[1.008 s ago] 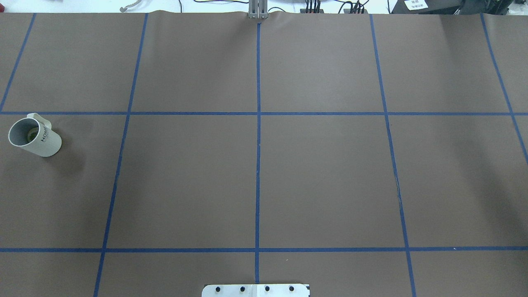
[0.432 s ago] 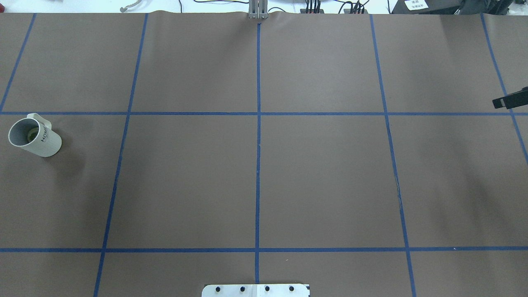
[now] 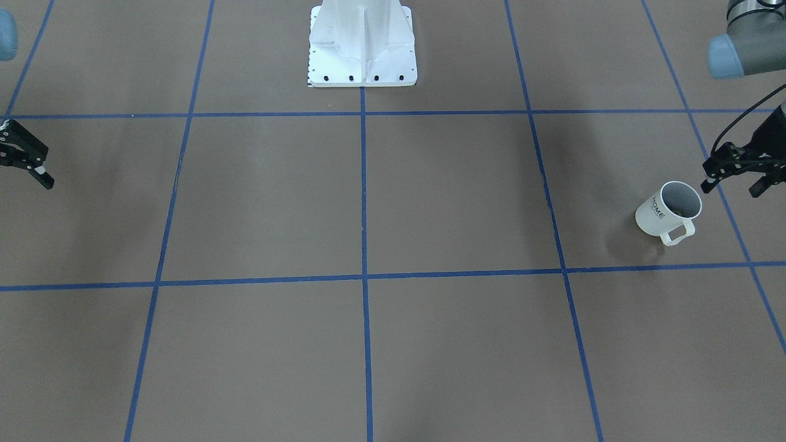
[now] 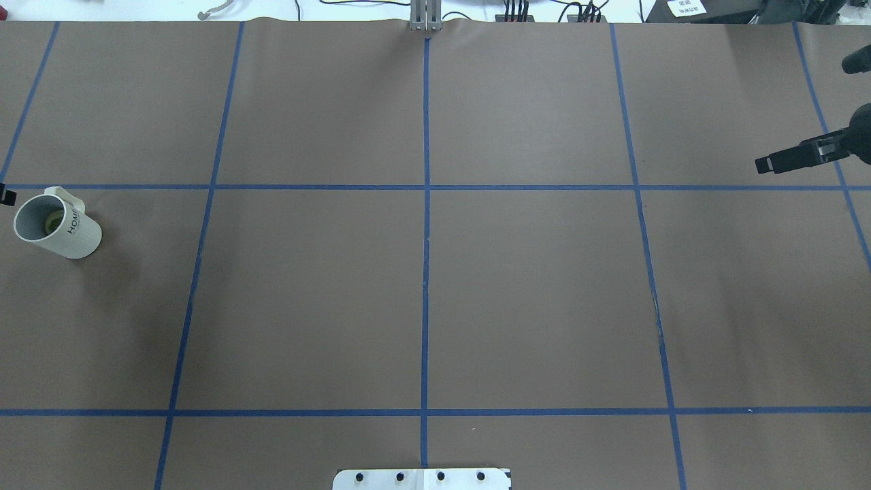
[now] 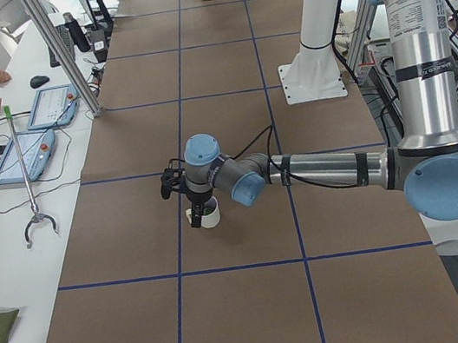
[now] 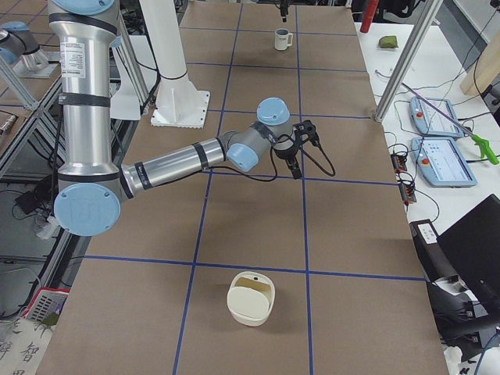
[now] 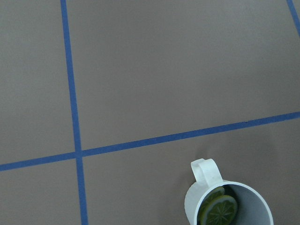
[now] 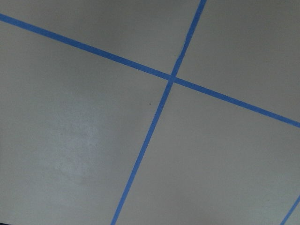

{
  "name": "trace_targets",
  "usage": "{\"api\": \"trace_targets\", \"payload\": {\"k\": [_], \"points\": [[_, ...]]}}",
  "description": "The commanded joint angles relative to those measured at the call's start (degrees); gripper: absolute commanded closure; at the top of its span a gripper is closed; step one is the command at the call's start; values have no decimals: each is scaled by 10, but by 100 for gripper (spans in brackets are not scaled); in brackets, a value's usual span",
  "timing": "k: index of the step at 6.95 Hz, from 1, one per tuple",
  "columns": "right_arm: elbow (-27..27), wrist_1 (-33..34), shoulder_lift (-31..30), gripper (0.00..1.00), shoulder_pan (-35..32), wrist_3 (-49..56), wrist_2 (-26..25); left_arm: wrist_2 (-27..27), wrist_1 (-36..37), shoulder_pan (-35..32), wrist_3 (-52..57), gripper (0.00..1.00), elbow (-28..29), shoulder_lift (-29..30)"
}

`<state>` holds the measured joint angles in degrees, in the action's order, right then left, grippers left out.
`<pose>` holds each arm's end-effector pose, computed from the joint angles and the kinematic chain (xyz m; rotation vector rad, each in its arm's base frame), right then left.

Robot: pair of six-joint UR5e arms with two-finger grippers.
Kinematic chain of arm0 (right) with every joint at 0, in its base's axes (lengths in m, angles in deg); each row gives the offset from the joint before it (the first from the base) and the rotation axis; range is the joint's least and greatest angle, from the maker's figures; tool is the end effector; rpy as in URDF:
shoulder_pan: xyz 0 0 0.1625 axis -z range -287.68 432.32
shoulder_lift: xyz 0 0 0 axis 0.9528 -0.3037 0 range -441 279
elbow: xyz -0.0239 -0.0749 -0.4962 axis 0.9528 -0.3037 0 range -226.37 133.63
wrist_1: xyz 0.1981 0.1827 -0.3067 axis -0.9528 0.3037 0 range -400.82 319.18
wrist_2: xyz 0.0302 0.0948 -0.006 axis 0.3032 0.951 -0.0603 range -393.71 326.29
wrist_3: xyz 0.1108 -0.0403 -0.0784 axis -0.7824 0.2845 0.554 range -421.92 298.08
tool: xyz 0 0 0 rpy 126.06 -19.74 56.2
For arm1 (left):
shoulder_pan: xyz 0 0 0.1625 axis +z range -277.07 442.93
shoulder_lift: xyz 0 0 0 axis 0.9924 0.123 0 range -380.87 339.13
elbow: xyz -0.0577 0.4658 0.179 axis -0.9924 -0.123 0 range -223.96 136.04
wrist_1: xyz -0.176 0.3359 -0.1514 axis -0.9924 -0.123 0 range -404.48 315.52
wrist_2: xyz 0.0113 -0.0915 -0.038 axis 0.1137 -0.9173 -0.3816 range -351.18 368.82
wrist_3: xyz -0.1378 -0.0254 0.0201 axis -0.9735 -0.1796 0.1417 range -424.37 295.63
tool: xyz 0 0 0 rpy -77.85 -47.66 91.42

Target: Left arm hands cup to right arm to dump lemon

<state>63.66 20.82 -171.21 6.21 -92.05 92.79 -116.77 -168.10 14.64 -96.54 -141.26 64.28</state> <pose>-0.1627 -0.4884 0.5357 0.4503 -0.9002 -0.1678 0.1344 -0.4755 0.6810 0.2707 0.8095 0.0240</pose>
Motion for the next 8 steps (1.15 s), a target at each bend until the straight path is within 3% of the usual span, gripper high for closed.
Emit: {"api": "trace_targets", "payload": {"k": [1, 3, 4, 5, 6, 7, 8], "points": [[0, -1, 13, 0, 9, -12, -8, 10, -27, 28, -31, 0, 10, -11], [-1, -1, 13, 0, 10, -12, -8, 50, -36, 57, -55, 0, 13, -12], [-1, -1, 13, 0, 10, -12, -7, 66, -49, 74, -75, 5, 15, -12], [-1, -1, 13, 0, 10, -12, -7, 69, -58, 82, -88, 39, 18, -12], [-1, -1, 13, 0, 11, -12, -7, 69, -58, 83, -87, 87, 18, -11], [-1, -1, 13, 0, 10, -12, -7, 69, -58, 84, -84, 100, 18, -11], [-1, -1, 13, 0, 10, -12, -7, 69, -58, 84, -83, 100, 19, -11]]}}
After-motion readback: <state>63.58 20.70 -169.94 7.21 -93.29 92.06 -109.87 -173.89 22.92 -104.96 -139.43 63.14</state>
